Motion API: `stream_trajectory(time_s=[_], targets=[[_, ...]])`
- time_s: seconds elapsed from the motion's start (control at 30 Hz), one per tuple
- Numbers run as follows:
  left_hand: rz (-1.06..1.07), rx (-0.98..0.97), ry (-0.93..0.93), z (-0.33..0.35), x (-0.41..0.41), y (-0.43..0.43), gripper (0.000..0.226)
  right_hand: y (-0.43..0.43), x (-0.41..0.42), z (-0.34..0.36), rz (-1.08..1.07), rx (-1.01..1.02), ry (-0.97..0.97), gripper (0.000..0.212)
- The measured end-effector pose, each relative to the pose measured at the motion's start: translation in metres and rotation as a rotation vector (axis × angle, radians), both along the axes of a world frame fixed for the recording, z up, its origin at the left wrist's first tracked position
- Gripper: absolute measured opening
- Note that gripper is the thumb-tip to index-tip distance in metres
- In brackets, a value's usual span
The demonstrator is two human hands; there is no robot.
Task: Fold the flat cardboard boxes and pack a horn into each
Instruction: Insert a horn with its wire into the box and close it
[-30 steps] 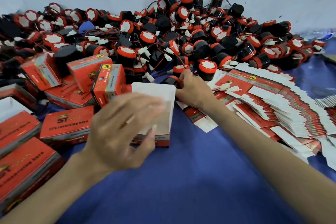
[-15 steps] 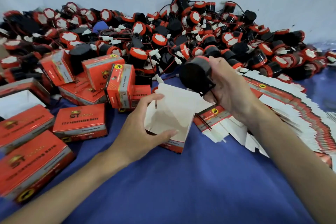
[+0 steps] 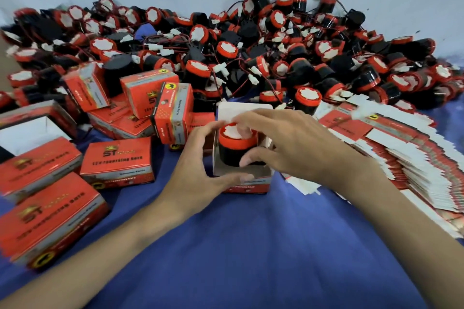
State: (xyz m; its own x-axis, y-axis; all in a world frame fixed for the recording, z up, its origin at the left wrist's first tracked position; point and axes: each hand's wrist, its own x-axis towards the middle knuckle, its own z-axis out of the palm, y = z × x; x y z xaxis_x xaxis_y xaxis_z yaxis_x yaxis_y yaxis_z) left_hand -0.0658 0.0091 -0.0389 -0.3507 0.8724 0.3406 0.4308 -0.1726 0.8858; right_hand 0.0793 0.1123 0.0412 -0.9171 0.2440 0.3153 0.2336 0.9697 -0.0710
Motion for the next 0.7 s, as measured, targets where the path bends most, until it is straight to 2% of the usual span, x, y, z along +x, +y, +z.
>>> stream_trajectory(time_s=[0.17, 0.3, 0.4, 0.5, 0.6, 0.63, 0.7], targets=[[0.002, 0.018, 0.008, -0.001, 0.001, 0.001, 0.07, -0.008, -0.004, -0.007, 0.019, -0.018, -0.135, 0.011], [-0.028, 0.011, -0.011, 0.0, 0.003, -0.002, 0.055, -0.012, -0.007, -0.006, -0.033, -0.02, -0.171, 0.015], [-0.035, 0.011, -0.02, -0.001, 0.003, -0.001, 0.052, -0.012, -0.005, 0.0, -0.046, -0.006, -0.233, 0.013], [-0.022, -0.033, -0.026, -0.001, 0.002, 0.0, 0.054, -0.01, 0.006, 0.012, -0.085, -0.009, -0.216, 0.028], [-0.037, -0.085, -0.079, 0.0, 0.001, 0.002, 0.059, -0.002, 0.015, 0.026, -0.213, 0.203, 0.004, 0.039], [-0.044, -0.09, -0.086, -0.001, 0.001, 0.002, 0.059, 0.001, 0.018, 0.031, -0.321, 0.255, -0.008, 0.046], [-0.051, -0.082, -0.089, -0.002, 0.001, 0.003, 0.058, 0.007, 0.023, 0.038, -0.57, 0.244, -0.165, 0.054]])
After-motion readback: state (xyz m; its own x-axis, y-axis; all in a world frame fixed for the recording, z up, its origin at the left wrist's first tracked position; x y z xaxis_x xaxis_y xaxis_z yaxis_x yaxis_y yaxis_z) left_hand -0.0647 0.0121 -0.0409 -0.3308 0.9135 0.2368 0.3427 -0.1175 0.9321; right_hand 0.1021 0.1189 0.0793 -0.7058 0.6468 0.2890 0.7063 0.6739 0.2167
